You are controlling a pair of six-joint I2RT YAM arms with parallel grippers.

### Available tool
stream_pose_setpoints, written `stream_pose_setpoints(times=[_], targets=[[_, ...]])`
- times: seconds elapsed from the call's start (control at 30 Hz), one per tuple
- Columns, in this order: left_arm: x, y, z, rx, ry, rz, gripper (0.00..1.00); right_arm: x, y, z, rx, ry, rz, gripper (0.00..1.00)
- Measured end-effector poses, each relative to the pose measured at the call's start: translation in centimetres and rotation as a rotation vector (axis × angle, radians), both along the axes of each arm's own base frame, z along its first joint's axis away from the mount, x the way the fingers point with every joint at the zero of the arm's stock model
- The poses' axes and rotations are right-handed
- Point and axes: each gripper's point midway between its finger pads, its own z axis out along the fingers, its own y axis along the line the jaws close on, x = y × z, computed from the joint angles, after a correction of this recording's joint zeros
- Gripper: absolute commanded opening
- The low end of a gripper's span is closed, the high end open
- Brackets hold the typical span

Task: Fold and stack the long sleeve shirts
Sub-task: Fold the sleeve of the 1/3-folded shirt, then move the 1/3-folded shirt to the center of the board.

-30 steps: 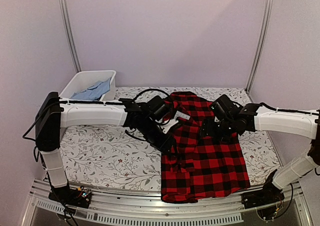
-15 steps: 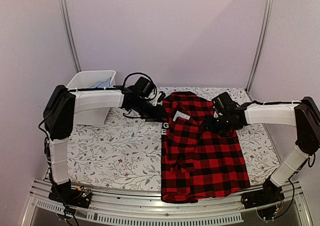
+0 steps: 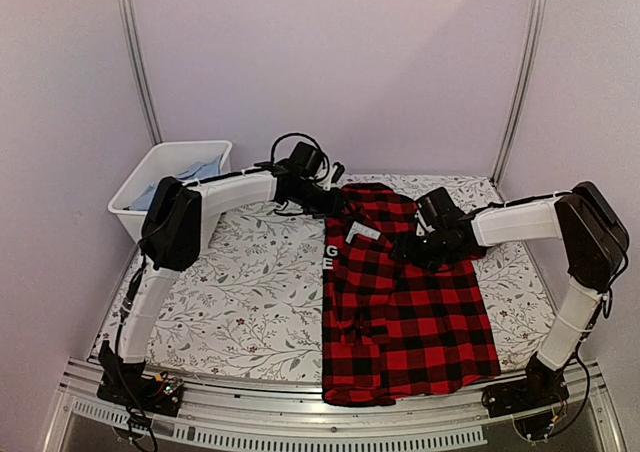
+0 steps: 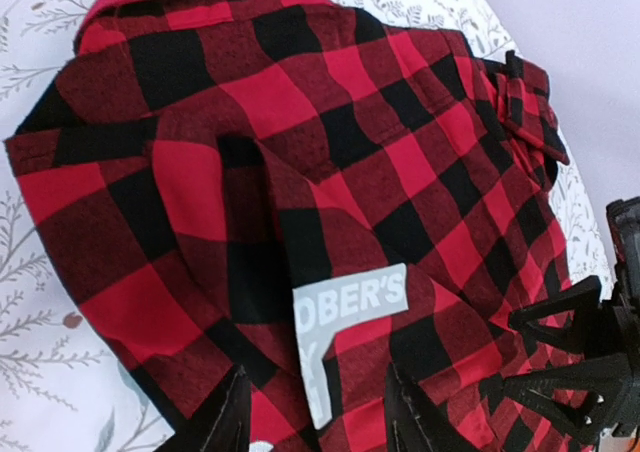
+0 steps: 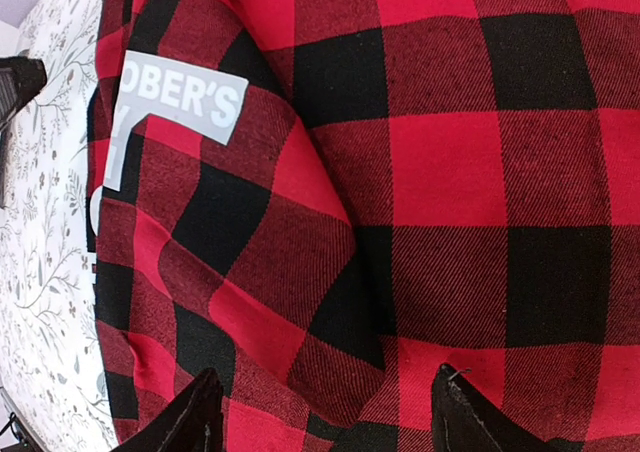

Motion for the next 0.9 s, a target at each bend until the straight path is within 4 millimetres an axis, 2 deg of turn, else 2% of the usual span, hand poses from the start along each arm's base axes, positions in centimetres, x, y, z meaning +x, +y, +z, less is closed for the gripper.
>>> stream_pose_setpoints(times=[0.17, 0.33, 0.67, 0.9], targets=[[2.0, 0.0, -1.4, -0.018, 0.002, 0.000, 0.45, 0.0, 0.0, -0.8, -0.006, 0.012, 0.000, 0.65], [1.9, -0.3, -2.9, -0.032, 0.032, -0.019, 0.44, 0.2, 0.1, -0.7, -0.003, 0.004, -0.001, 0.64], [3.3, -2.6, -2.3, -0.122, 0.010, -0.035, 0.38, 0.5, -0.2, -0.6, -0.021, -0.016, -0.002, 0.64], [4.0, -3.4, -2.4, -0.171, 0.008, -0.020, 0.35, 0.6, -0.3, -0.6, -0.033, -0.025, 0.004, 0.64]])
